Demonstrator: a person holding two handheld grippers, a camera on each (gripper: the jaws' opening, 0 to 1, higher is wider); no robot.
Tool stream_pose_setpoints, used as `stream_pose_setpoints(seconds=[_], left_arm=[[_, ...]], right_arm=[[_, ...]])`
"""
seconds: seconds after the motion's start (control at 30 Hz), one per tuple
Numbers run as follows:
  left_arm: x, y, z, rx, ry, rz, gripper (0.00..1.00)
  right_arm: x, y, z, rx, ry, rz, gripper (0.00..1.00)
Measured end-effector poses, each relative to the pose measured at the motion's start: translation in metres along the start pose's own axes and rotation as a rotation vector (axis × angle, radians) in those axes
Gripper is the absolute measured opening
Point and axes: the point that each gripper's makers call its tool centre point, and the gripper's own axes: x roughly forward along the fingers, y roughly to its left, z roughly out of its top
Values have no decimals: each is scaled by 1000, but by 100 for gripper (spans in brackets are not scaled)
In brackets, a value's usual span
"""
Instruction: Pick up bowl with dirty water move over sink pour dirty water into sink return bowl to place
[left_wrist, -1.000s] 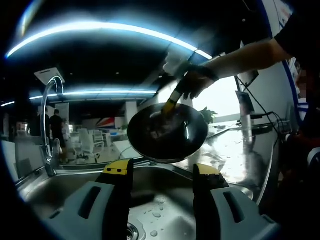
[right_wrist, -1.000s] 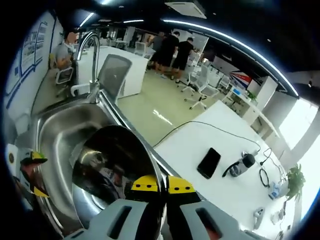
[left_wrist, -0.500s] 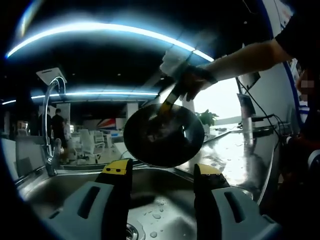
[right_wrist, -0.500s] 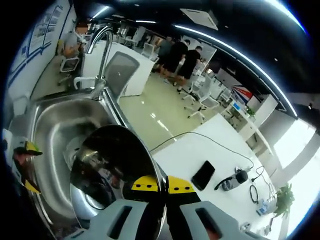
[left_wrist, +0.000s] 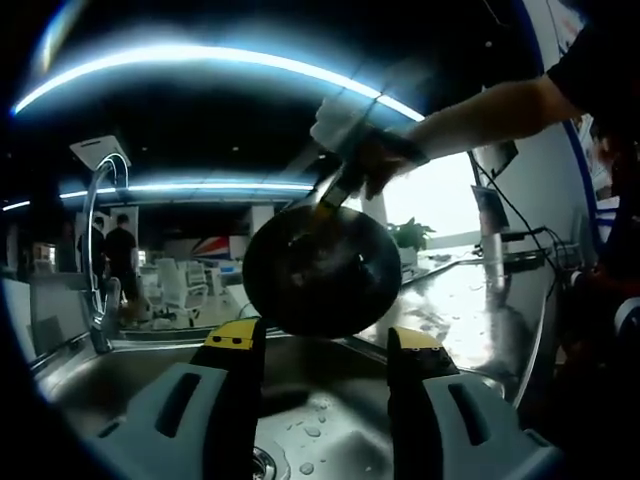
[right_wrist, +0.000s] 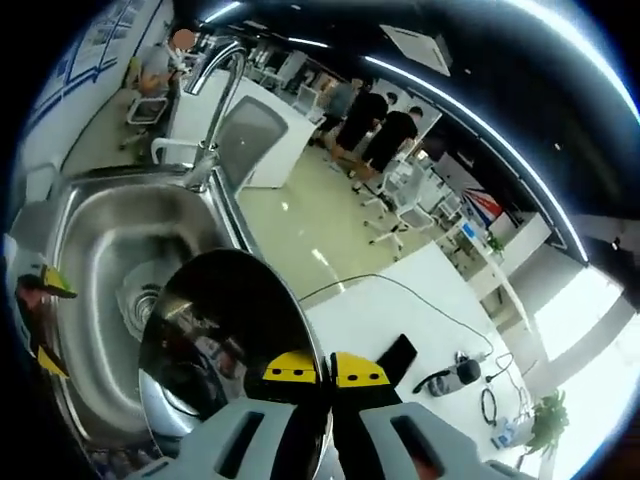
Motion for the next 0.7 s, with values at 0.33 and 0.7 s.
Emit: stream_pose_setpoints(seconds=[0.33,0.7], left_arm=[[1,0,-1,3,6,-5,47],[1,-1,-3,12,14,-13,47]], right_arm=[[3,1,0,-62,1,-21,0],[0,2,7,-133,-23,-51,0]])
